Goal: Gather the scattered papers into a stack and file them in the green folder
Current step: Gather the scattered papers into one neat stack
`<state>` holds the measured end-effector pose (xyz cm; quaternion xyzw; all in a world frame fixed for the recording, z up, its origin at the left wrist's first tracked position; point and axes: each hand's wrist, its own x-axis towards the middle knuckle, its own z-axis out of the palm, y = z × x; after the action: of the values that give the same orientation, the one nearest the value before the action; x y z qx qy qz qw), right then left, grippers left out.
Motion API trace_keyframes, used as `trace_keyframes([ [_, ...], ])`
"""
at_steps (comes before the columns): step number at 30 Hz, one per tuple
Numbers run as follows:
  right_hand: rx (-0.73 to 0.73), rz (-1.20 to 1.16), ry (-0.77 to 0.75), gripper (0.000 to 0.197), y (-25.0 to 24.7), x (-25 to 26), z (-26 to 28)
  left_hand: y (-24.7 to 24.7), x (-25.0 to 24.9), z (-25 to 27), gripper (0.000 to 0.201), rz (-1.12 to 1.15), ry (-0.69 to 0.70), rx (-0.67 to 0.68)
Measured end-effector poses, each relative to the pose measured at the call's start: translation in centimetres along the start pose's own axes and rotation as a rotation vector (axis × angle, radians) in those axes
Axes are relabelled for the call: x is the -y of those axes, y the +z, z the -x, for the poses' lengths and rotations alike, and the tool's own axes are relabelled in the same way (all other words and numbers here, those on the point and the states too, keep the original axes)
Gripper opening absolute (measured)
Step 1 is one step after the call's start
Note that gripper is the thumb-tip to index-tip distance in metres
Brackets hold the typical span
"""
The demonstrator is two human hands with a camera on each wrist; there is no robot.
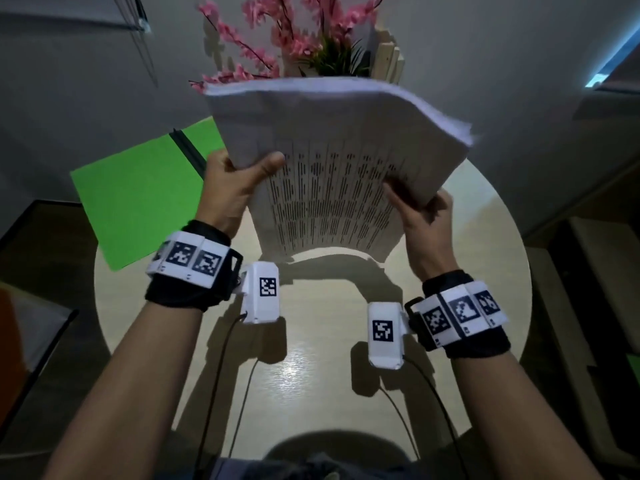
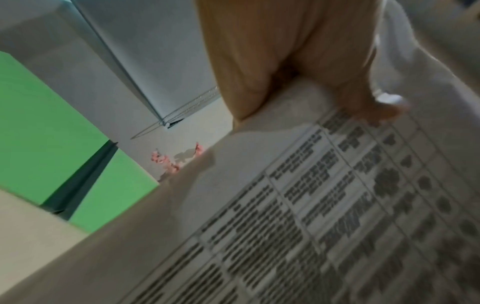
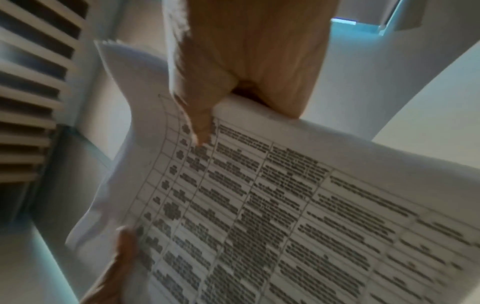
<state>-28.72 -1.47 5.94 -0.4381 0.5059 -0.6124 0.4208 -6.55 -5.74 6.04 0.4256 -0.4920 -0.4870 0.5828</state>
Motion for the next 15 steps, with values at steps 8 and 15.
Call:
trace_keyframes([
  [8, 0.010, 0.100, 0.305, 0.052, 0.2, -4.9, 1.5, 0.1, 4.0, 1.7, 0.027, -0.136, -0.300, 0.097],
  [15, -0.101, 0.127, 0.308, 0.037, 0.9, -4.2, 0.4, 0.3, 3.8, 0.4, 0.004, -0.214, -0.230, 0.059],
])
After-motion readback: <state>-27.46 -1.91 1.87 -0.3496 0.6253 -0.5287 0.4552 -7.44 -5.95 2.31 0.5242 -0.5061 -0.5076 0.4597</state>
